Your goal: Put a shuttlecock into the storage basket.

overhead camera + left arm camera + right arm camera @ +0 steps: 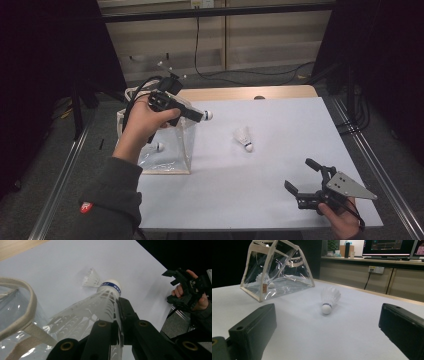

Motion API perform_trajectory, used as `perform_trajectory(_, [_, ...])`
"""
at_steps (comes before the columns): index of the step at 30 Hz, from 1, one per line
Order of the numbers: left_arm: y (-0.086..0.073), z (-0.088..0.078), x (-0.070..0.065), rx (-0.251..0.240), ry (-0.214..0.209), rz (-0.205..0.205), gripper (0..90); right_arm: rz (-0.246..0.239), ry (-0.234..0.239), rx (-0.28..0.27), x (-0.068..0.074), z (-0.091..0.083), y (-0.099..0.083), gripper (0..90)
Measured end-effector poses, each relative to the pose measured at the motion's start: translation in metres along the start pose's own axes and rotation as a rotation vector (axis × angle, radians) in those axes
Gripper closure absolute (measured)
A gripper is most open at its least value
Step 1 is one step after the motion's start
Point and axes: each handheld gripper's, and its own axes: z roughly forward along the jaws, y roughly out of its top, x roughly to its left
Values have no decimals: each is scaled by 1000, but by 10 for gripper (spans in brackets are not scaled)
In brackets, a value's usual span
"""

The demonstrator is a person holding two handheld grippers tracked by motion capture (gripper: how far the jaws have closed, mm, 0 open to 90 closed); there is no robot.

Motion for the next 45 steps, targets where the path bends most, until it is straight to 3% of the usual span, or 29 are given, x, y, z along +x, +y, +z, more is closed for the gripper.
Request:
perform_trajectory(20, [7, -10, 2, -28, 18, -13, 879, 1, -2, 0, 0, 0, 0, 11])
perform_trajectory(45, [15, -22, 11, -35, 78, -36, 879, 5, -1, 1, 1, 0, 0, 11])
